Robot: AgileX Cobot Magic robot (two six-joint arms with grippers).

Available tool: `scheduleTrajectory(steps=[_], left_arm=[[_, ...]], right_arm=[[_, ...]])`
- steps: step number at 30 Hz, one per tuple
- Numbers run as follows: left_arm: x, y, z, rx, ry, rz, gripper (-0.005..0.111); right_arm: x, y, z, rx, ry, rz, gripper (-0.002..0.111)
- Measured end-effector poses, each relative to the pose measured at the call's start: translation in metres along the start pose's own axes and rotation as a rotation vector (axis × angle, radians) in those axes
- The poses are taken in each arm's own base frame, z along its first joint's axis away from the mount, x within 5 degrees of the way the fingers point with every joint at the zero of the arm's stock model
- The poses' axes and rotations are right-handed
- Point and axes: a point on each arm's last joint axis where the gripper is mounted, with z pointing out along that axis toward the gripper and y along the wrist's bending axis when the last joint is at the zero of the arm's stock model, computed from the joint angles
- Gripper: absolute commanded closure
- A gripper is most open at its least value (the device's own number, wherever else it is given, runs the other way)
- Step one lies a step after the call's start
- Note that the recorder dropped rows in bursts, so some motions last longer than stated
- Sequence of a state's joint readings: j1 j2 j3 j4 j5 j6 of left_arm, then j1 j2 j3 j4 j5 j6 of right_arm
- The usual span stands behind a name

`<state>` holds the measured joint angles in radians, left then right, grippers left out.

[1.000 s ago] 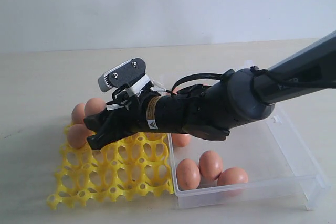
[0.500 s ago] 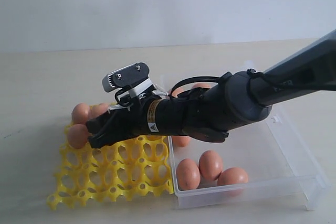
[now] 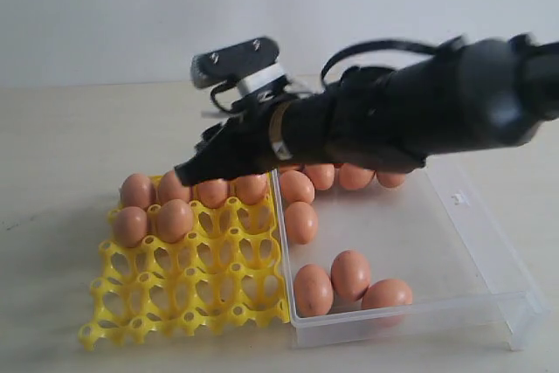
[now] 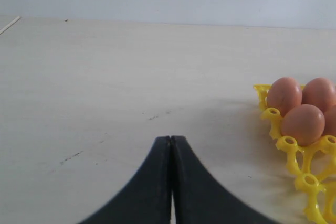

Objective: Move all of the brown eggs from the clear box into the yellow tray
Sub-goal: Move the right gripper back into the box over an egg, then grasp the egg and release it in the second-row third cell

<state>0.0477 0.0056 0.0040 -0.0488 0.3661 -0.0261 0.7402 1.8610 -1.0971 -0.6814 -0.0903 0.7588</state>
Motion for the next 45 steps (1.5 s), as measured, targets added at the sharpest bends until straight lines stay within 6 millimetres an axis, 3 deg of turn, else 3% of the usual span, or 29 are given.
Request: scheduleTrajectory(steps=[2, 5, 7, 10, 13, 18, 26, 36, 38, 40, 42, 45], left_arm=[[0.0, 0.0, 0.0, 0.0, 0.0, 0.0, 0.107], [0.0, 0.0, 0.0, 0.0, 0.0, 0.0, 0.107], [0.0, 0.0, 0.0, 0.0, 0.0, 0.0, 0.107], [0.0, 0.0, 0.0, 0.0, 0.0, 0.0, 0.107], [0.0, 0.0, 0.0, 0.0, 0.0, 0.0, 0.107], [0.0, 0.0, 0.0, 0.0, 0.0, 0.0, 0.107], [0.0, 0.0, 0.0, 0.0, 0.0, 0.0, 0.107], [0.0, 0.0, 0.0, 0.0, 0.0, 0.0, 0.107], [0.0, 0.0, 0.0, 0.0, 0.0, 0.0, 0.107], [0.0, 0.0, 0.0, 0.0, 0.0, 0.0, 0.107], [0.0, 0.0, 0.0, 0.0, 0.0, 0.0, 0.107], [0.0, 0.0, 0.0, 0.0, 0.0, 0.0, 0.107]], right_arm=[[-0.011, -0.009, -0.025, 0.128, 0.059, 0.016, 0.096], [-0.017, -0.021, -0.061, 0.264, 0.176, 0.065, 0.103], [-0.013, -0.027, -0.077, 0.299, 0.279, 0.105, 0.101], [0.004, -0.037, -0.086, 0.306, 0.416, 0.16, 0.091], [0.029, -0.045, -0.088, 0.304, 0.513, 0.233, 0.075], [0.057, -0.04, -0.085, 0.259, 0.539, 0.344, 0.046], [0.067, -0.039, -0.08, 0.237, 0.491, 0.391, 0.045], [0.088, -0.043, -0.052, 0.245, 0.531, 0.393, 0.045], [0.095, -0.045, -0.046, 0.256, 0.548, 0.402, 0.048], [0.099, -0.045, -0.043, 0.263, 0.564, 0.41, 0.064], [0.1, -0.046, -0.042, 0.265, 0.567, 0.41, 0.104], [0.098, -0.046, -0.044, 0.265, 0.567, 0.404, 0.108]])
